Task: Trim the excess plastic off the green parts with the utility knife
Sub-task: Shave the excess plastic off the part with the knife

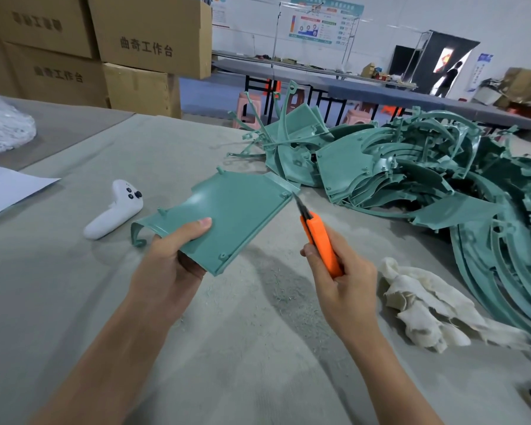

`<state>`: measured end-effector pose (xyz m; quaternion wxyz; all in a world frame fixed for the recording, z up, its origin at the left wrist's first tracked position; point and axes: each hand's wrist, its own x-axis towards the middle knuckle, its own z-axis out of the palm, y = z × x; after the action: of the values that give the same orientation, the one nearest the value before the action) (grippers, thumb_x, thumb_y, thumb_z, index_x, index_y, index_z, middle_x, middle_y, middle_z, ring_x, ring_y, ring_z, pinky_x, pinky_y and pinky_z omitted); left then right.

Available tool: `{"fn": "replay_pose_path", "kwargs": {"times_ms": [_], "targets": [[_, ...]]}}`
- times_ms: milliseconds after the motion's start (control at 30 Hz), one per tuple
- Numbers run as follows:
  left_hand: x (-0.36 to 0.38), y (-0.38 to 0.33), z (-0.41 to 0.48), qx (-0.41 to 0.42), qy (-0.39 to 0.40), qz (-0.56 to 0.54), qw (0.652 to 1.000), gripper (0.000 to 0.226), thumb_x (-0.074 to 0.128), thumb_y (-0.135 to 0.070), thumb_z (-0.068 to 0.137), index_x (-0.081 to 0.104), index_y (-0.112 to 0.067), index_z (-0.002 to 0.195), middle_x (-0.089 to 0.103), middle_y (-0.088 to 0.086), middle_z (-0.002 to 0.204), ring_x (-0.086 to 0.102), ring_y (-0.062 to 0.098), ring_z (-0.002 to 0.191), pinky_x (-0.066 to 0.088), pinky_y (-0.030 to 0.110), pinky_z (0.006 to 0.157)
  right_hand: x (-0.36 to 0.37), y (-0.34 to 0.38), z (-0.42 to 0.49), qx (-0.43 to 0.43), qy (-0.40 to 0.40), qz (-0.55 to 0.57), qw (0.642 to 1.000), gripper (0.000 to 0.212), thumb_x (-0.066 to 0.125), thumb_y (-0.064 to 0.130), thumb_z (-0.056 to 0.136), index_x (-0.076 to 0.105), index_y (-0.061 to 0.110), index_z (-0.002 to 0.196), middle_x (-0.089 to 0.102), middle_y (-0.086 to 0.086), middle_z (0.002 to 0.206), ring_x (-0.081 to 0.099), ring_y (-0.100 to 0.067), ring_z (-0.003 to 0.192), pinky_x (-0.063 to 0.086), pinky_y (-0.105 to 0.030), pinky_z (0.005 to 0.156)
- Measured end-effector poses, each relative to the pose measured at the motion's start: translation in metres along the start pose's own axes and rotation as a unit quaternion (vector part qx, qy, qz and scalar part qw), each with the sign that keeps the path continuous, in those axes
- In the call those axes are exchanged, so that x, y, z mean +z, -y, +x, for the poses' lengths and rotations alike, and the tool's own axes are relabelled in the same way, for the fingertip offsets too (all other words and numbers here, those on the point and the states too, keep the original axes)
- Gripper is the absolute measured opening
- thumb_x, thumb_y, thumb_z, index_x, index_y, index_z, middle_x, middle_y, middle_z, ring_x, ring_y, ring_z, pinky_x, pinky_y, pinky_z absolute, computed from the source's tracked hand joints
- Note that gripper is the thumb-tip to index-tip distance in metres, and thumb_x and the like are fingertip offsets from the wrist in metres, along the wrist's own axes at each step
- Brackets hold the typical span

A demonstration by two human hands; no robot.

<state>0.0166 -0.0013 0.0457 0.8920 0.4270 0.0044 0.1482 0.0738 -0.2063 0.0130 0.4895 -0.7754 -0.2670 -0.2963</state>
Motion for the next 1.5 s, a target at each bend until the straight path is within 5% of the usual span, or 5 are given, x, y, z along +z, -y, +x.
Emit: {"fn": "replay_pose_path", "kwargs": {"times_ms": [333, 567, 933, 1333, 1500], "targets": [[-0.003, 0.001, 0.001, 0.017, -0.011, -0.005, 1.0, 0.025, 0.06, -0.01, 0.078, 0.067, -0.014, 0.101, 0.072, 0.0, 0.093, 0.069, 0.013, 0.073, 0.051, 0.021, 0.05, 0.007, 0.002, -0.006, -0.043, 0.023, -0.017, 0.999, 0.036, 0.065, 0.011, 0.091, 0.063, 0.01, 0.126, 0.053, 0.026, 0.075, 0.048, 0.004, 0.056, 0.032, -0.004, 0.057], [-0.002, 0.002, -0.001, 0.009, -0.011, 0.008, 1.0, 0.032, 0.061, -0.011, 0.077, 0.064, -0.011, 0.109, 0.072, 0.002, 0.095, 0.069, 0.014, 0.073, 0.051, 0.021, 0.051, 0.004, 0.002, 0.003, 0.006, -0.017, 0.008, 1.0, 0.028, 0.06, 0.019, 0.092, 0.062, 0.022, 0.119, 0.066, 0.008, 0.074, 0.055, -0.015, 0.057, 0.04, -0.017, 0.048], [-0.001, -0.001, -0.002, 0.004, 0.003, 0.014, 1.0, 0.042, 0.058, -0.01, 0.078, 0.058, -0.007, 0.12, 0.069, 0.002, 0.095, 0.067, 0.013, 0.071, 0.05, 0.02, 0.051, 0.001, -0.001, 0.003, -0.015, -0.006, -0.023, 1.0, 0.032, 0.061, 0.017, 0.091, 0.066, 0.004, 0.12, 0.063, 0.015, 0.075, 0.051, -0.001, 0.054, 0.034, -0.005, 0.053], [-0.005, 0.001, 0.002, 0.011, -0.01, 0.011, 1.0, 0.037, 0.061, -0.012, 0.077, 0.062, -0.009, 0.114, 0.07, 0.003, 0.096, 0.068, 0.014, 0.073, 0.05, 0.021, 0.051, 0.007, -0.003, 0.002, -0.011, -0.006, -0.021, 1.0, 0.033, 0.061, 0.018, 0.091, 0.066, 0.005, 0.121, 0.062, 0.011, 0.073, 0.053, -0.007, 0.056, 0.036, -0.007, 0.052], [-0.007, 0.0, 0.004, 0.028, -0.029, 0.001, 0.999, 0.035, 0.061, -0.011, 0.077, 0.062, -0.011, 0.112, 0.071, 0.002, 0.097, 0.069, 0.014, 0.077, 0.051, 0.022, 0.051, 0.011, 0.009, -0.011, -0.068, 0.052, -0.024, 0.996, 0.038, 0.064, 0.009, 0.09, 0.061, 0.014, 0.127, 0.052, 0.026, 0.081, 0.048, 0.009, 0.061, 0.033, -0.003, 0.06]]}}
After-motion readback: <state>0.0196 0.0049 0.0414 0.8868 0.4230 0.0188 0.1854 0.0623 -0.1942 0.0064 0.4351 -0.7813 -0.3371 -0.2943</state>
